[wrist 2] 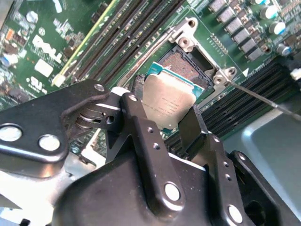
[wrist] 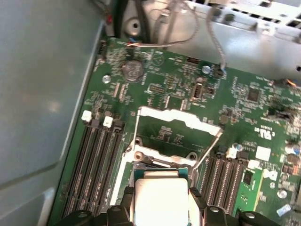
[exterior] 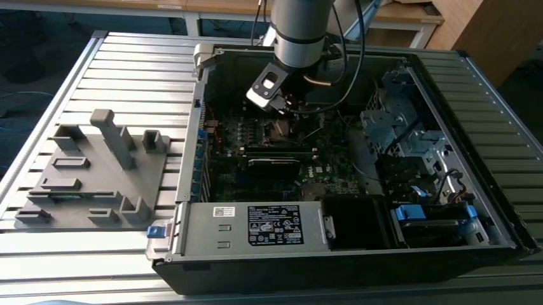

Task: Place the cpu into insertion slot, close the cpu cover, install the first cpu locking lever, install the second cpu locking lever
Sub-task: 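Place the cpu into insertion slot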

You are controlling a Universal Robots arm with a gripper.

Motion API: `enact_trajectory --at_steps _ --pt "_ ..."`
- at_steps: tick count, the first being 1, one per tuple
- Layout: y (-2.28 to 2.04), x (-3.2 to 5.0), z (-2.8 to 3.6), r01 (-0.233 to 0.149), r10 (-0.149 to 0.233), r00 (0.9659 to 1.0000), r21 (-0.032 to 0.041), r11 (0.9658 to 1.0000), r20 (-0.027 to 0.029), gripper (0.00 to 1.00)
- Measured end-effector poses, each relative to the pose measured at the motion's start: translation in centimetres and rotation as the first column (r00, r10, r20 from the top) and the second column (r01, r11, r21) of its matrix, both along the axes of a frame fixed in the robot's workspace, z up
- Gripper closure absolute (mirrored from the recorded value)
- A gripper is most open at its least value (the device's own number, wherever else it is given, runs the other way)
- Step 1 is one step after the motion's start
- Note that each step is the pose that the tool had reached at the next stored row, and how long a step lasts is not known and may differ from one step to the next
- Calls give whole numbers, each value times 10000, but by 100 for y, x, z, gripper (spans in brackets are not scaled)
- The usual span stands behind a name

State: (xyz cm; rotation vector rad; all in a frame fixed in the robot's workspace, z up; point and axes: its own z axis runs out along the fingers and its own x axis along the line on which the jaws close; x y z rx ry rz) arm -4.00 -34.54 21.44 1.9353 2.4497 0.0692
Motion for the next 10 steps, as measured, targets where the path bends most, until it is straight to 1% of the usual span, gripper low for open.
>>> enact_trajectory --at_steps 2,5,7,10 --pt "0 0 -1 344 -344 9994 -2 9994 -1 46" --pt "0 0 -4 767 -767 9971 -1 9971 0 46" --pt "0 0 -7 1130 -1130 9936 1 9936 0 46" --pt "0 0 -11 1657 -1657 9862 -1 9862 -1 46"
